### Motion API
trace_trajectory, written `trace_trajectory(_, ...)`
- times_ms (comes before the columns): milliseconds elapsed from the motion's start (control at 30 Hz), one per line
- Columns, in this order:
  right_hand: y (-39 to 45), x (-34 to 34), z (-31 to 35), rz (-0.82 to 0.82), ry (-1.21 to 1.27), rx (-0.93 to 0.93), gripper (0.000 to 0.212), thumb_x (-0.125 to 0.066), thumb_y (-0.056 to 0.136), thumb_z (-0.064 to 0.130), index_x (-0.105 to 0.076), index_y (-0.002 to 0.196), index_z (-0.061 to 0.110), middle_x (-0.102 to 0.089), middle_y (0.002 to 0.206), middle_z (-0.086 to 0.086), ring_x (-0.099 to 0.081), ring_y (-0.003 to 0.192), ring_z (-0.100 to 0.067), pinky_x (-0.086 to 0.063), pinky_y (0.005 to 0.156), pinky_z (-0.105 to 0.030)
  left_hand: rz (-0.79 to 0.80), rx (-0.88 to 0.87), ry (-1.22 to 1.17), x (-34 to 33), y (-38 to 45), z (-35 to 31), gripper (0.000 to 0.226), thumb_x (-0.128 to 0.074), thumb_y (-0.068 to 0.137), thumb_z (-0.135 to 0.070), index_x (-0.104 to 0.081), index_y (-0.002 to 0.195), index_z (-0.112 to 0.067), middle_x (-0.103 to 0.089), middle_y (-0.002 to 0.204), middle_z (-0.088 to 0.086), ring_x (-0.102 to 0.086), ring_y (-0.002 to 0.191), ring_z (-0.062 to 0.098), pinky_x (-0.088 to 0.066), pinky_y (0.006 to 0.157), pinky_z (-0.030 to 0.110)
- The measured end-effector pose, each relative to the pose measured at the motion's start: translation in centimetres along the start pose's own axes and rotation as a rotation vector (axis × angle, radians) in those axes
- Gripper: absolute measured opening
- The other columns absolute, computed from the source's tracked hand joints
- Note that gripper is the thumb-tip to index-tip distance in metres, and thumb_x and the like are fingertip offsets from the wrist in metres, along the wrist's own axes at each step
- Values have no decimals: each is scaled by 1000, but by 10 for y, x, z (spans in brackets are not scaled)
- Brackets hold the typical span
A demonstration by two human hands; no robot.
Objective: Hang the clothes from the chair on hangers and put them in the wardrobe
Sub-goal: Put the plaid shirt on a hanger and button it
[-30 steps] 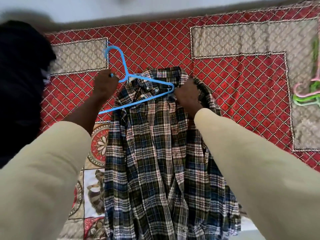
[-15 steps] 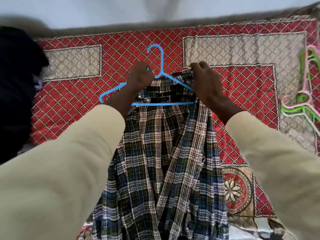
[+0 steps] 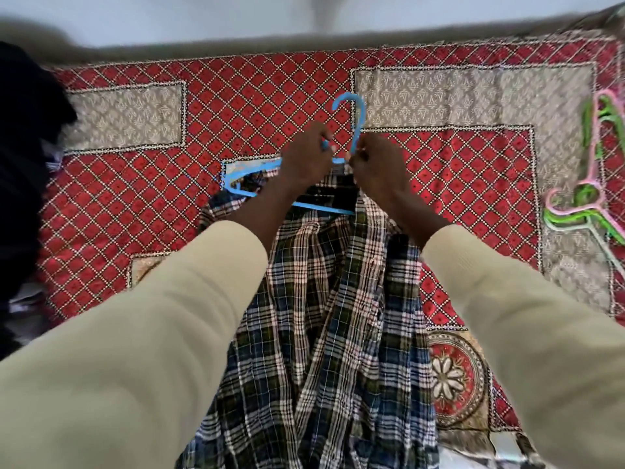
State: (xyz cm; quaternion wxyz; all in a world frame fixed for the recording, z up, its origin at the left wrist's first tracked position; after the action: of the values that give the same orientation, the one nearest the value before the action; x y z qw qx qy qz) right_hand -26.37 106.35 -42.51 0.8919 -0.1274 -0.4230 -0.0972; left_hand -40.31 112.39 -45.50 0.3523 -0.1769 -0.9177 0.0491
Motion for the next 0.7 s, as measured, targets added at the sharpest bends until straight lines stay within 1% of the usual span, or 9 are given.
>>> trace_trajectory(67, 3, -5, -16, 27, -121, -124, 73, -72, 80, 27, -39, 142, 5, -47, 138, -18, -47, 126, -34, -40, 99, -39, 12, -52, -45, 0, -2, -8, 19, -64, 86, -14, -59, 104, -11, -65, 83, 3, -60, 68, 17, -50, 64, 31)
trace_trajectory(133, 8, -18, -24, 135, 54, -190, 89, -80, 77, 32, -31, 148, 7, -52, 135, -12, -50, 124, -28, -39, 104, -39, 82, -65, -108, 1, -4, -7, 20, -62, 90, -8, -56, 108, -7, -57, 70, -1, -53, 53, 2, -41, 54, 21)
trace_trajectory(267, 12, -40, -11, 286, 349, -128, 27, -75, 86, 27, -69, 104, 8, -63, 82, -2, -53, 60, 5, -43, 63, -14, 89, -176, -108, 17, -15, -8, 27, -62, 88, -2, -52, 113, 0, -61, 87, 5, -58, 73, -2, -48, 69, 24)
trace_trajectory(333, 11, -40, -12, 260, 447, -137, 15, -71, 90, 21, -68, 95, 7, -60, 79, -3, -49, 52, 8, -39, 59, -12, -196, -275, 9, 45, -29, -1, 29, -63, 82, -7, -55, 108, 2, -59, 99, 12, -54, 91, 16, -43, 84, 28)
trace_trajectory(400, 12, -34, -19, 213, 522, -181, 9, -68, 91, 15, -64, 95, 8, -59, 76, 0, -49, 49, 11, -40, 56, -10, -421, -258, 95, 67, -59, 16, 20, -58, 78, -12, -56, 94, -1, -55, 90, 10, -47, 86, 19, -37, 75, 28)
trace_trajectory(500, 17, -30, -29, 156, 487, -252, 14, -67, 92, 19, -65, 99, 7, -57, 72, 5, -47, 47, 7, -34, 45, -7, -230, -237, 327, 39, -98, 54, 13, -57, 83, -14, -58, 90, -4, -59, 88, 11, -54, 84, 27, -42, 71, 36)
trace_trajectory(567, 19, -34, -32, 162, 492, -273, 19, -66, 93, 22, -66, 102, 5, -61, 75, 4, -50, 58, -1, -38, 50, -11, -43, -10, 529, 17, -110, 100, 37, -58, 89, -23, -55, 120, -2, -57, 119, 18, -52, 113, 35, -42, 94, 43)
trace_trajectory(633, 18, -40, -33, 185, 520, -282, 23, -66, 93, 23, -66, 102, 2, -64, 83, -3, -53, 67, -8, -42, 57, -18, -7, 232, 616, 15, -113, 135, 60, -57, 94, -39, -39, 140, -5, -39, 142, 20, -35, 134, 39, -31, 109, 49)
trace_trajectory(700, 17, -42, -34, 202, 535, -276, 20, -66, 93, 22, -66, 100, 4, -63, 85, -4, -53, 68, -9, -42, 60, -21, -43, 244, 658, 19, -107, 137, 57, -53, 96, -40, -39, 140, -6, -39, 141, 20, -35, 132, 40, -33, 108, 51)
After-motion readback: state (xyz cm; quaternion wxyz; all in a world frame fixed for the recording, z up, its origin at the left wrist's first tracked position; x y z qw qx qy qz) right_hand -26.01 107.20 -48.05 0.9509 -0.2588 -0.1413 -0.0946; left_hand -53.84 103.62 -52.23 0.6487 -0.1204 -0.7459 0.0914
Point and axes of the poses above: each hand's wrist, its own y-axis towards the middle knuckle, its own x-axis out of the back of the hand, z = x × y, the point moved 9 cm from there along y, towards the middle knuckle
